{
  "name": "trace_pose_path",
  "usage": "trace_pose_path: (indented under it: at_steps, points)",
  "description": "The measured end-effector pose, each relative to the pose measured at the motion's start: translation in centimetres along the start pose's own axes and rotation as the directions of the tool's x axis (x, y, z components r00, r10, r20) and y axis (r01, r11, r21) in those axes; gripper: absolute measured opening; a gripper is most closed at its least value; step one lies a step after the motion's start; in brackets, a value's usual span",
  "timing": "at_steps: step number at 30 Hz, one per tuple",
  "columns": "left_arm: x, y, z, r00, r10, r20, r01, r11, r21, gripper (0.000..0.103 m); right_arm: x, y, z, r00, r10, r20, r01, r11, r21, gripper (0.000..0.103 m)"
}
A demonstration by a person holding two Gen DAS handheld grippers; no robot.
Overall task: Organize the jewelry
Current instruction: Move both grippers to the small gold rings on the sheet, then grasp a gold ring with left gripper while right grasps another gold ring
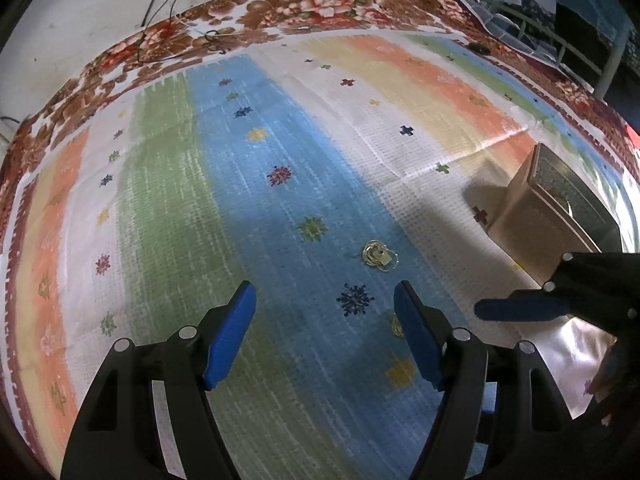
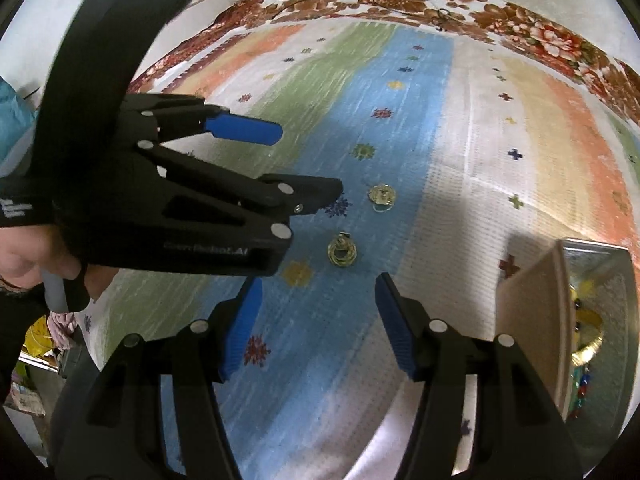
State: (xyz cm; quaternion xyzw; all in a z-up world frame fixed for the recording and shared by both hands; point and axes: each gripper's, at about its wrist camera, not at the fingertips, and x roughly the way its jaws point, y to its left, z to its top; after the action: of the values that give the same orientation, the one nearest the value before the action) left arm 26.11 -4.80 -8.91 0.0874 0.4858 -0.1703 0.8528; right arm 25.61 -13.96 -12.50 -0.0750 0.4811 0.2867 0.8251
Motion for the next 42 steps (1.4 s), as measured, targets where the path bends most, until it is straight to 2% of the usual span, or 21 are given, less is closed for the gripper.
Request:
trace_pose_path:
  at_steps: [9,12,19,21,26,33,39,42]
  points:
    - [1.5,0.8,-0.4,1.000,-0.008,-0.018,0.008,1.000,0.003,0.069,2.5,-0.2,0.9,1.000,-0.002,-0.015,0.002,1.000,-0.002,0.059]
    - [1.8,0.5,-0.3,1.000,-0.010,-0.019,0.011,0.999,0.042,0.064,3.1,-0.3,1.1,1.000,0.007,-0.017,-0.007,1.000,-0.001,0.059]
    - [2.0,-1.6,0.2,0.994,-0.111,-0.007,0.110,0.977,0.185,0.064,3.5,-0.4,1.3,1.000,0.024,-0.009,-0.024,1.000,0.004,0.059]
    - [2.3,-1.9,0.4,0.992,-0.122,-0.006,0.121,0.972,0.201,0.065,3.5,-0.5,1.2,0.999,0.034,-0.009,-0.034,0.999,0.005,0.060]
    - [3.1,-2.2,0.9,0.990,-0.141,-0.021,0.143,0.966,0.215,0.065,3.4,-1.1,1.0,0.998,0.069,-0.005,-0.069,0.997,0.017,0.059]
    - [4.1,-1.6,1.3,0.978,-0.205,-0.031,0.208,0.964,0.165,0.063,3.4,-1.2,0.8,0.997,0.078,-0.003,-0.078,0.997,0.021,0.059]
    - [4.5,-1.8,1.1,0.975,-0.223,-0.011,0.220,0.954,0.202,0.063,3.3,-1.6,0.7,0.994,0.105,0.011,-0.105,0.993,0.045,0.060]
    - [4.8,-1.7,1.1,0.979,-0.205,-0.001,0.200,0.955,0.219,0.053,3.3,-1.9,0.7,0.994,0.111,0.011,-0.111,0.992,0.055,0.058]
